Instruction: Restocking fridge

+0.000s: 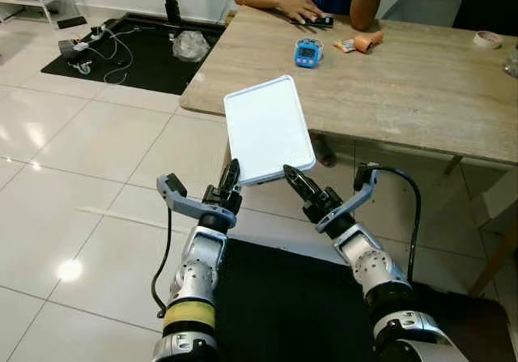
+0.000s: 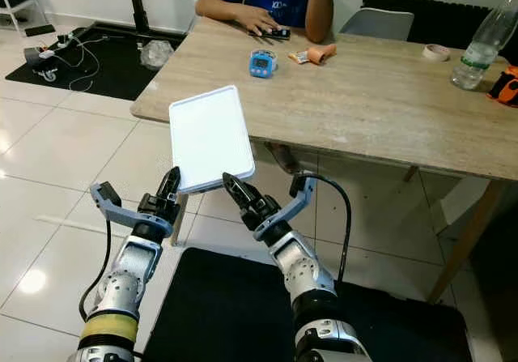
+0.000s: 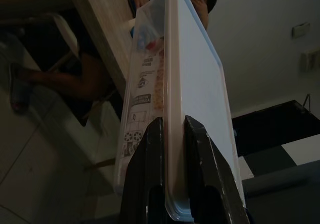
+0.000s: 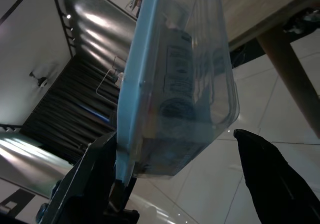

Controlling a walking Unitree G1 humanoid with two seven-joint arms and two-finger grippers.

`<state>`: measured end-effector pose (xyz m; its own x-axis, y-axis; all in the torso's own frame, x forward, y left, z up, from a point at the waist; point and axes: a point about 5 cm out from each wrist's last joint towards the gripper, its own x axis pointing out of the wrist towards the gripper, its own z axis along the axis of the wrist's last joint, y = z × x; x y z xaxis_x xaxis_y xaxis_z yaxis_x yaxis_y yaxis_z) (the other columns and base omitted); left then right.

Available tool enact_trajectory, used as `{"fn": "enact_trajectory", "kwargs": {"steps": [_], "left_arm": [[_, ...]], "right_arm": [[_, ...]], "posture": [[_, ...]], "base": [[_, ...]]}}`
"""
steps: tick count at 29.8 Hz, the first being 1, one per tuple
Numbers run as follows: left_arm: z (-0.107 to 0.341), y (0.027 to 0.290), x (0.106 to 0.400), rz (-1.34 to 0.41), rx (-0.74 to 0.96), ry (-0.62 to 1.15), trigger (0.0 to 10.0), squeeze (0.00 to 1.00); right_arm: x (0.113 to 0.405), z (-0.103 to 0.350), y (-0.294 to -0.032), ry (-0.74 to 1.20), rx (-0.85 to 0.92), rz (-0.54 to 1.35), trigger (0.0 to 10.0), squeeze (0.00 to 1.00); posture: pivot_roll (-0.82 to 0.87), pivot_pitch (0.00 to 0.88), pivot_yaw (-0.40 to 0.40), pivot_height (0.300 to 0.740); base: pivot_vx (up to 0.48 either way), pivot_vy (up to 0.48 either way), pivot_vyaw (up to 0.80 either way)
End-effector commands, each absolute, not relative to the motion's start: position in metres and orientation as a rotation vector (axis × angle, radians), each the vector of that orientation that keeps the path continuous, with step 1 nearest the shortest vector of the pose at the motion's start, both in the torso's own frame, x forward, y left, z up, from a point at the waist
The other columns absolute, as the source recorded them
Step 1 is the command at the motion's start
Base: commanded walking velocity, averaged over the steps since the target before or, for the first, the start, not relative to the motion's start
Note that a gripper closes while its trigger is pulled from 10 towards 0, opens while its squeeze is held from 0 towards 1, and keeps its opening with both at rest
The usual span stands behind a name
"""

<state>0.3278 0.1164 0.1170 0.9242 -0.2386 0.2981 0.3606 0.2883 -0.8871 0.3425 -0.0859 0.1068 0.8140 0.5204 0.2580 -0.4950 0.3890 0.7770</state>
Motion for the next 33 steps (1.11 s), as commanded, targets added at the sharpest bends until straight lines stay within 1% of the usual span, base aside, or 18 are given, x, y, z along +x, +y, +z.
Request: {"fn": "enact_trajectory", "kwargs": {"steps": [1, 13, 19, 20, 33], "left_arm": [[0.123, 0.090, 0.322, -0.466, -1.283, -0.131, 10.0, 0.00], [0.121, 0.075, 0.317, -0.515, -1.292, -0.094, 10.0, 0.00], [0.122, 0.072, 0.317, -0.525, -1.295, -0.090, 10.0, 0.00], [0.122, 0.071, 0.317, -0.527, -1.296, -0.090, 10.0, 0.00], [0.125, 0.066, 0.317, -0.538, -1.308, -0.090, 10.0, 0.00]], "right_arm": [[0.345, 0.121, -0.050, 0.016, 1.064, 0.696, 10.0, 0.00], [0.350, 0.129, -0.050, -0.022, 1.105, 0.689, 10.0, 0.00], [0.352, 0.133, -0.050, -0.042, 1.123, 0.692, 10.0, 0.00], [0.353, 0.134, -0.050, -0.052, 1.131, 0.686, 0.1, 0.00], [0.356, 0.141, -0.055, -0.097, 1.187, 0.676, 0.0, 0.00]], "posture": [[0.03, 0.097, -0.028, 0.740], [0.03, 0.099, -0.026, 0.740], [0.02, 0.101, -0.025, 0.740], [0.02, 0.100, -0.027, 0.740], [0.02, 0.097, -0.028, 0.740]], "base": [[0.000, 0.000, 0.00], [0.000, 0.000, 0.00], [0.000, 0.000, 0.00], [0.000, 0.000, 0.00], [0.000, 0.000, 0.00]]}}
